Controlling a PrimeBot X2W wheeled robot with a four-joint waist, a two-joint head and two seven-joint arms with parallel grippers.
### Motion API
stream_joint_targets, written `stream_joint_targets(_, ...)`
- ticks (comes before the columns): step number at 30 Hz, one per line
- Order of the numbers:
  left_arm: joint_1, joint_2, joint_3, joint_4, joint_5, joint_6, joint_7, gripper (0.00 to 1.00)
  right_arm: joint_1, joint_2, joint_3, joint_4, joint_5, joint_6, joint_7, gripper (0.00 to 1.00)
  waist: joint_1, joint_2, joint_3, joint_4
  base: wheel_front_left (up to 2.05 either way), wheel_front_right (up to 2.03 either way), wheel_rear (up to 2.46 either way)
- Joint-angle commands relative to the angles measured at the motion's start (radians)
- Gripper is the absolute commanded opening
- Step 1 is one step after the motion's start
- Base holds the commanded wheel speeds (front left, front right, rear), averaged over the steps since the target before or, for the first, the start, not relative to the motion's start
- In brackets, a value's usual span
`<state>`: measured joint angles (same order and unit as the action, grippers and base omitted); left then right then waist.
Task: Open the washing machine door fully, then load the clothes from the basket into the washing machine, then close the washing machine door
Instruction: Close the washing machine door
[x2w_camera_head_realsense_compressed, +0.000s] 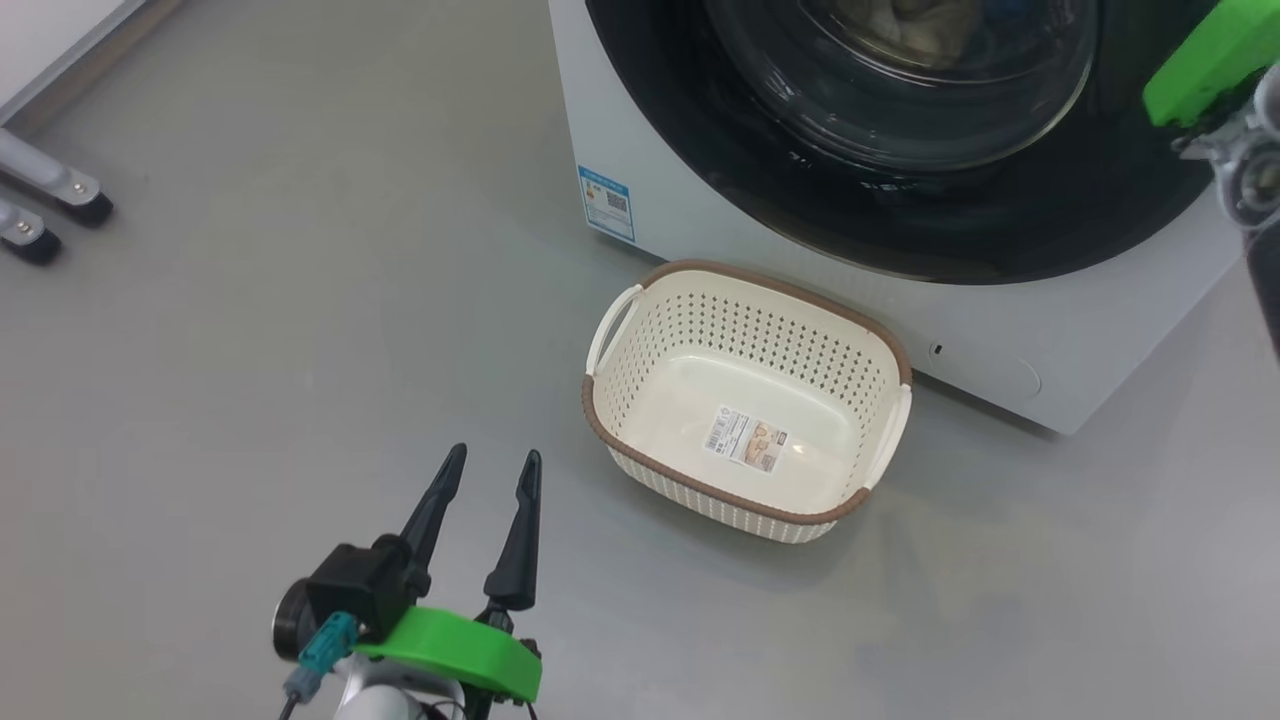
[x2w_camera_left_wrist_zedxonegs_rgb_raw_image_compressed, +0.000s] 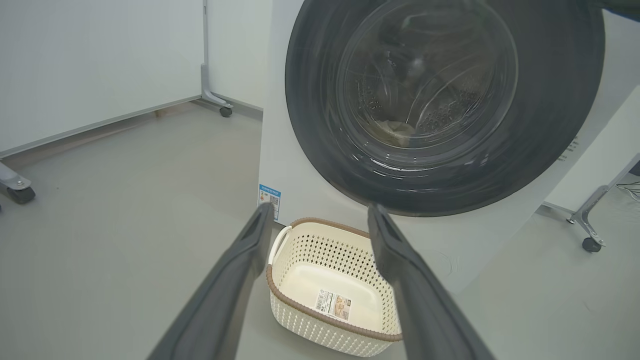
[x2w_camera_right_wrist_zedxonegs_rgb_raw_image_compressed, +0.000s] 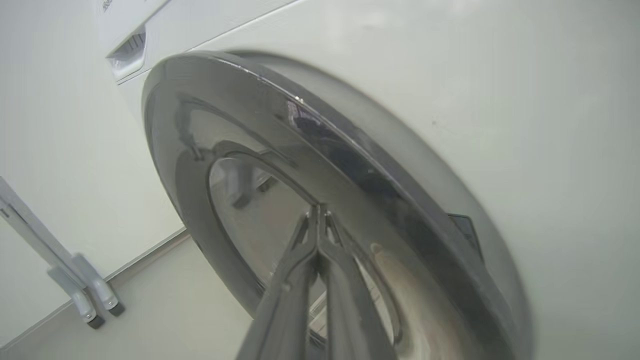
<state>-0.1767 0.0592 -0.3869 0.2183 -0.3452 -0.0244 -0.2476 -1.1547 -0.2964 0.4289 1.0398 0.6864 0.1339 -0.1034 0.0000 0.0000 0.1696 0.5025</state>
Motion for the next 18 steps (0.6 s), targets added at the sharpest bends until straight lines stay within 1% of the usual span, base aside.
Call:
stream_joint_targets(1, -0.015, 0.015, 0.045, -0.026, 0.007, 0.003, -0.014, 1.00, 0.028, 0.009, 0.018, -0.047, 0.015, -0.003, 0.006, 0.00, 0.0000, 0.0000, -0.013, -0.011, 0.00, 0.00, 0.00)
stream_joint_targets(5, -0.008, 0.032, 0.055, -0.029, 0.012, 0.009, -0.014, 1.00, 0.123, -0.020, 0.056, -0.145, 0.061, -0.003, -0.010, 0.00, 0.0000, 0.0000, -0.041, -0.038, 0.00, 0.00, 0.00)
stream_joint_targets(8, 0.000, 0.043, 0.059, -0.035, 0.013, 0.013, -0.014, 1.00, 0.199, -0.045, 0.073, -0.201, 0.060, -0.003, -0.056, 0.00, 0.0000, 0.0000, -0.061, -0.069, 0.00, 0.00, 0.00)
stream_joint_targets(12, 0.010, 0.058, 0.064, -0.040, 0.011, 0.016, -0.007, 1.00, 0.294, -0.063, 0.072, -0.244, 0.020, -0.003, -0.115, 0.00, 0.0000, 0.0000, -0.088, -0.117, 0.00, 0.00, 0.00)
stream_joint_targets(13, 0.010, 0.062, 0.064, -0.040, 0.009, 0.015, -0.004, 1.00, 0.318, -0.065, 0.067, -0.249, 0.006, -0.003, -0.124, 0.23, 0.0000, 0.0000, -0.095, -0.127, 0.00, 0.00, 0.00)
stream_joint_targets(14, 0.011, 0.066, 0.064, -0.040, 0.010, 0.015, -0.002, 1.00, 0.340, -0.064, 0.059, -0.256, -0.007, -0.003, -0.133, 0.64, 0.0000, 0.0000, -0.101, -0.138, 0.00, 0.00, 0.00)
stream_joint_targets(15, 0.012, 0.068, 0.064, -0.041, 0.008, 0.015, 0.001, 1.00, 0.361, -0.063, 0.051, -0.262, -0.023, -0.003, -0.140, 0.91, 0.0000, 0.0000, -0.106, -0.149, 0.00, 0.00, 0.00)
stream_joint_targets(17, 0.010, 0.073, 0.064, -0.042, 0.005, 0.014, 0.005, 1.00, 0.401, -0.056, 0.026, -0.275, -0.050, -0.003, -0.149, 0.98, 0.0000, 0.0000, -0.113, -0.170, 0.00, 0.00, 0.00)
stream_joint_targets(18, 0.009, 0.077, 0.064, -0.041, 0.006, 0.014, 0.007, 1.00, 0.419, -0.052, 0.011, -0.283, -0.067, -0.003, -0.153, 1.00, 0.0000, 0.0000, -0.118, -0.180, 0.00, 0.00, 0.00)
